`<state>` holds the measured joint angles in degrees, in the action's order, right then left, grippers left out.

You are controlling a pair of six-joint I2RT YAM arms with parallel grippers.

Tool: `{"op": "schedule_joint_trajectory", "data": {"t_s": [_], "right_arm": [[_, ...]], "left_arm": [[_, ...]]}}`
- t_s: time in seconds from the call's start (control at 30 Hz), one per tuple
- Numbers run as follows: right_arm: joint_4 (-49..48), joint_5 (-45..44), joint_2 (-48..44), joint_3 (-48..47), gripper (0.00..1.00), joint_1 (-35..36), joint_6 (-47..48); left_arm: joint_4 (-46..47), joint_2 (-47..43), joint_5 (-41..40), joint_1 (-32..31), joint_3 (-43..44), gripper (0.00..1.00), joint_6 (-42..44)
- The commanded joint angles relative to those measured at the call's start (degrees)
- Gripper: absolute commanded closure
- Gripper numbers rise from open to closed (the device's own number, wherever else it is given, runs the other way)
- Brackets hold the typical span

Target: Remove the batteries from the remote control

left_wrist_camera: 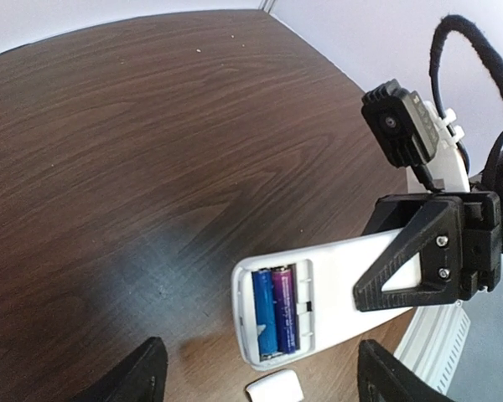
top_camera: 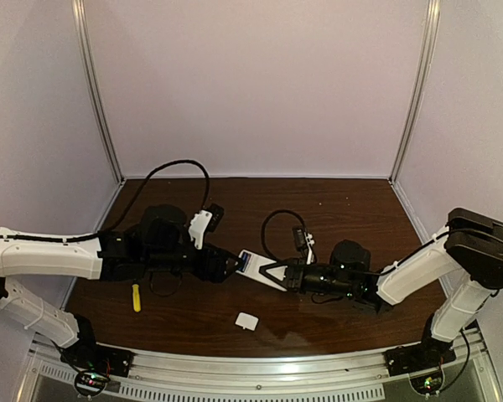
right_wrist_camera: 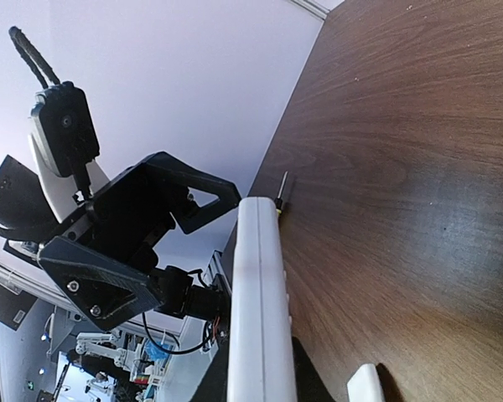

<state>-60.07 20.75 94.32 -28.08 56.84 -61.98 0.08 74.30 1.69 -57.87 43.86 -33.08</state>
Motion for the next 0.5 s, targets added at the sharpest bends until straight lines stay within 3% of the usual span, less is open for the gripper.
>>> {"op": "schedule_joint_trajectory", "data": {"t_s": [0.0,0.17,0.47], "right_arm": [[-3.2,1.0,1.2,-1.6,1.00,-0.2,-0.5],[-4.3,1.9,2.2,-2.1,1.00,-0.2,-0.8],[-5.4,3.5,2.7,-2.7,1.00,-0.2,-0.1]], "left_arm": [[1.2,0.3,1.5,-0.2,0.4,0.20,0.4],[3.9,0.1,3.8,-0.2,-1.1,0.21,0.7],[0.8,-1.9,1.1,-0.2,-0.9,0.30,1.2]]}}
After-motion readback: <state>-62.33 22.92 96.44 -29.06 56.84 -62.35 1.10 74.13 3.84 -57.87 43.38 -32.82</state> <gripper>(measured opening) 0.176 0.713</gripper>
